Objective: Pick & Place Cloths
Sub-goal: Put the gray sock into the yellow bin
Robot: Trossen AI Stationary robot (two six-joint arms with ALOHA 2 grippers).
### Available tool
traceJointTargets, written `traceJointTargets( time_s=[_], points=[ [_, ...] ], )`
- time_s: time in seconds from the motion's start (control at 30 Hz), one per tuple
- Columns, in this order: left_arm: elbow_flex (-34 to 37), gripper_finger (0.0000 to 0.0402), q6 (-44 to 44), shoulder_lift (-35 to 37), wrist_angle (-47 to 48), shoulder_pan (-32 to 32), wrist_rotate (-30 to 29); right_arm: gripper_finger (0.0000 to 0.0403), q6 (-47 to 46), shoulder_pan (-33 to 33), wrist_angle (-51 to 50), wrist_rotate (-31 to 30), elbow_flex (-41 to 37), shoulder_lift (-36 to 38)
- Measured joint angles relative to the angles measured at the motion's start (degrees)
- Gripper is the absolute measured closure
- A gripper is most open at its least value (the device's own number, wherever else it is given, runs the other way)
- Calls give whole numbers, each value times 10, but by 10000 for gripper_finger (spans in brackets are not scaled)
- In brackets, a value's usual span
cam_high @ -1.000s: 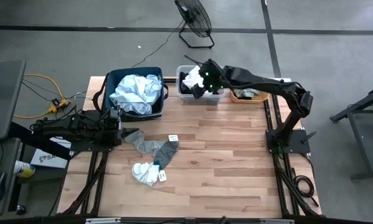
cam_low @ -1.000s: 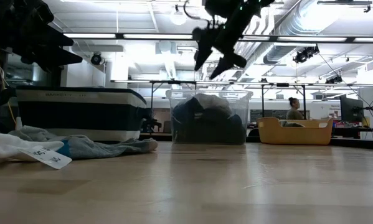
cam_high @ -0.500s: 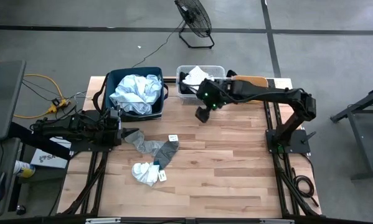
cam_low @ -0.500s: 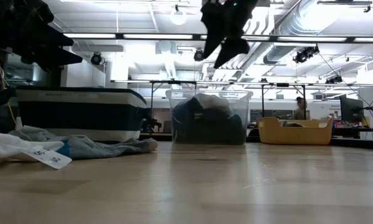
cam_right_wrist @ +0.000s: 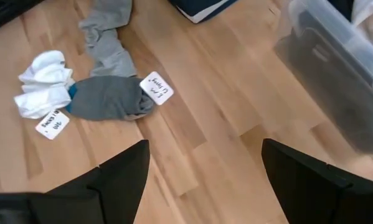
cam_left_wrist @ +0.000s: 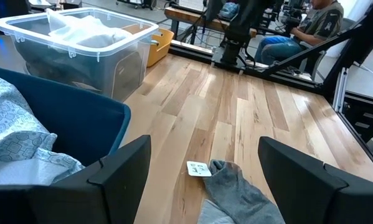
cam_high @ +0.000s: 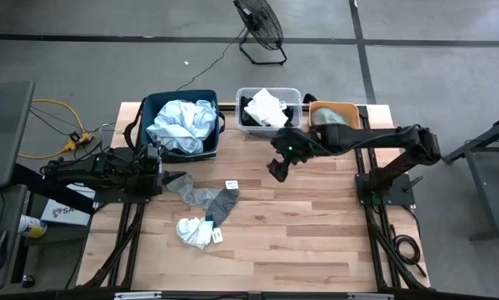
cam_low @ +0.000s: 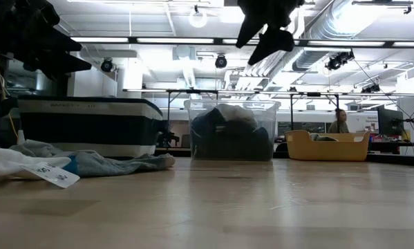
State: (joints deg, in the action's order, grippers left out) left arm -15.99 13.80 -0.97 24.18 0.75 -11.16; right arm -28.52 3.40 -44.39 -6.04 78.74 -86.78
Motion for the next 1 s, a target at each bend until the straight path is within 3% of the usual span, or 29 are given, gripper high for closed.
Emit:
traceJointTargets(
  time_s=[0.3, 0.73, 1.0],
  points=[
    [0, 112, 5, 0, -6, 0, 0, 102, -72, -63, 1, -59, -1, 3],
    [0, 112, 149, 0, -11, 0, 3, 102, -60, -107, -19, -86, -1, 3],
    [0, 112, 150, 0, -36, 0, 78, 102, -89, -137, -56, -97, -1, 3]
  ],
)
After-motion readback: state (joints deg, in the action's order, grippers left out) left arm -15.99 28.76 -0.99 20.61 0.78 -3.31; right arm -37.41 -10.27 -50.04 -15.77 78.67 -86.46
